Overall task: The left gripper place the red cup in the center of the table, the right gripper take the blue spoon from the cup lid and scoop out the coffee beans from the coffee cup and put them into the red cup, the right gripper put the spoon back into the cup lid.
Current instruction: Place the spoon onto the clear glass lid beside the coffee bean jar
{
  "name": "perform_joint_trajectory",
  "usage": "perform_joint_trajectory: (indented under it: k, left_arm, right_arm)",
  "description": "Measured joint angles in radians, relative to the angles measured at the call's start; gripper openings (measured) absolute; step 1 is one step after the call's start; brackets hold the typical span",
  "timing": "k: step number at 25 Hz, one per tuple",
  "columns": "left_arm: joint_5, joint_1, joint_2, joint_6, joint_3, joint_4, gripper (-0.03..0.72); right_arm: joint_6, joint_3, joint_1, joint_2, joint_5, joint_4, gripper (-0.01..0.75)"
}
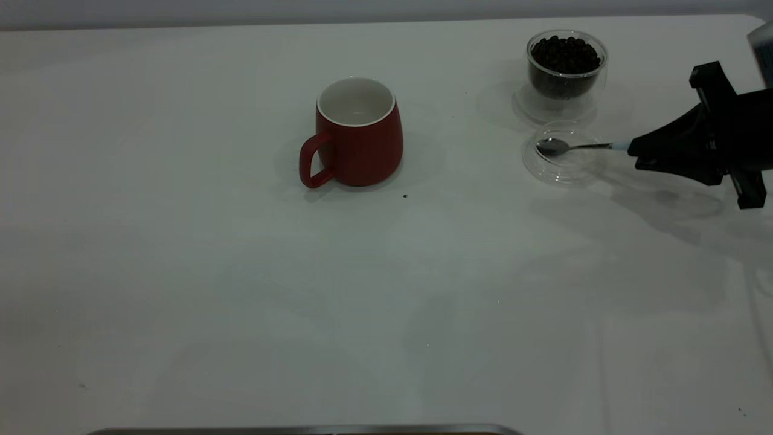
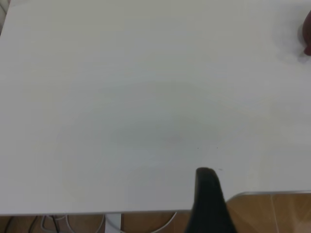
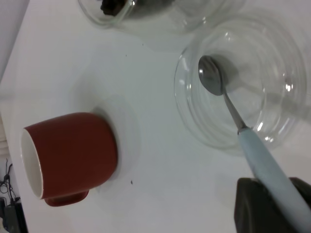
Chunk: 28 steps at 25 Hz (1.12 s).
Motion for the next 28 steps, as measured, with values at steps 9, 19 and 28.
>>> perform_joint_trajectory:
  k: [9, 19, 28]
  left_arm:
    - [0.0, 0.0, 0.0, 0.0, 0.0, 0.0, 0.587]
    - [0.0, 0.0, 0.0, 0.0, 0.0, 0.0, 0.587]
    - [0.0, 0.0, 0.0, 0.0, 0.0, 0.0, 0.587]
  right_arm:
    - [-0.002, -0.018, 0.0, 0.007, -0.029, 0.0, 0.114]
    - [-0.044, -0.019, 0.0, 0.056, -0.032, 0.003, 0.204]
    - [-0.093, -0.019, 0.002, 0.06, -0.032, 0.003, 0.407]
